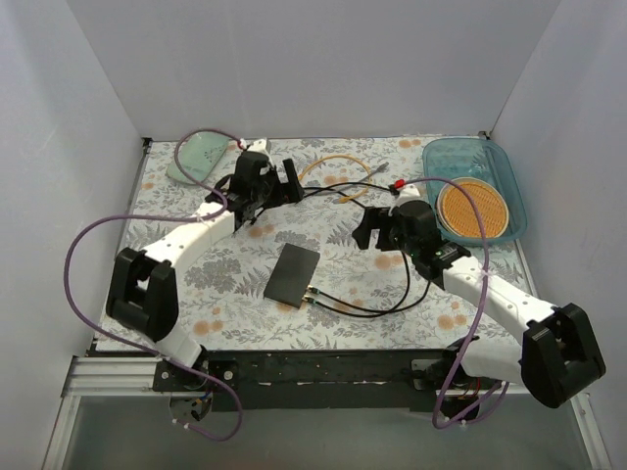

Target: Insert the plug into the switch port

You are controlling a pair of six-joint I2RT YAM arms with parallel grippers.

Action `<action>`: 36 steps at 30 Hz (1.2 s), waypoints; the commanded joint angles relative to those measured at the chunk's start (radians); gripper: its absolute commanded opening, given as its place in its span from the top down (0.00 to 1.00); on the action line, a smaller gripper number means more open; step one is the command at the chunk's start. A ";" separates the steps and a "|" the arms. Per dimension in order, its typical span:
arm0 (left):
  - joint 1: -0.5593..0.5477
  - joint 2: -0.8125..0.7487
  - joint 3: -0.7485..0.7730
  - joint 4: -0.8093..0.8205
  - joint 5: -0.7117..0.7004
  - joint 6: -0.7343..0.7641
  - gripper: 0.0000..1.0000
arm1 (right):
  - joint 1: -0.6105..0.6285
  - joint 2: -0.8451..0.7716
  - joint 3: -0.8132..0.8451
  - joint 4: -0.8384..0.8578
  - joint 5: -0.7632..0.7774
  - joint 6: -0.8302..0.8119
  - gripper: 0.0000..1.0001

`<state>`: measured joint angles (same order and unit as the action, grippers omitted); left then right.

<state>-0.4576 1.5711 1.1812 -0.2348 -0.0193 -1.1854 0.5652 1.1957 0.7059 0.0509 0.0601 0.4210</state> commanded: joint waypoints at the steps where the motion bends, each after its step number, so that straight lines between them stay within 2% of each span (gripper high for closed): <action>1: 0.017 0.179 0.171 -0.084 -0.043 0.115 0.02 | -0.100 -0.042 0.027 -0.126 0.031 -0.076 0.02; 3: 0.023 0.249 0.276 -0.110 -0.050 0.141 0.03 | -0.148 -0.059 0.015 -0.128 0.008 -0.083 0.02; 6: 0.028 0.366 0.363 -0.146 -0.068 0.174 0.15 | -0.189 -0.077 -0.011 -0.129 -0.043 -0.085 0.02; 14: 0.043 0.437 0.403 -0.118 -0.100 0.257 0.16 | -0.215 -0.077 -0.059 -0.120 -0.086 -0.088 0.03; 21: 0.043 0.461 0.437 -0.057 -0.045 0.254 0.16 | -0.225 -0.077 -0.066 -0.123 -0.092 -0.096 0.03; 24: 0.043 0.521 0.523 -0.064 -0.028 0.273 0.15 | -0.228 -0.073 -0.071 -0.125 -0.095 -0.097 0.03; 30: 0.045 0.746 0.880 -0.199 -0.056 0.311 0.17 | -0.234 -0.070 -0.072 -0.134 -0.108 -0.105 0.03; 32: 0.048 0.805 0.992 -0.228 -0.071 0.322 0.21 | -0.237 -0.073 -0.072 -0.140 -0.108 -0.106 0.04; 34: 0.050 0.860 1.031 -0.253 -0.071 0.326 0.25 | -0.240 -0.076 -0.075 -0.141 -0.108 -0.110 0.03; 35: 0.051 0.871 1.040 -0.250 -0.068 0.336 0.36 | -0.241 -0.076 -0.075 -0.141 -0.106 -0.108 0.03; 36: 0.051 0.879 1.037 -0.241 -0.068 0.336 0.42 | -0.241 -0.076 -0.075 -0.141 -0.108 -0.110 0.03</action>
<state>-0.4160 2.4229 2.1677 -0.4061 -0.0711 -0.8879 0.3328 1.1332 0.6388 -0.0940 -0.0341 0.3321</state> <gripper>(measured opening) 0.682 0.970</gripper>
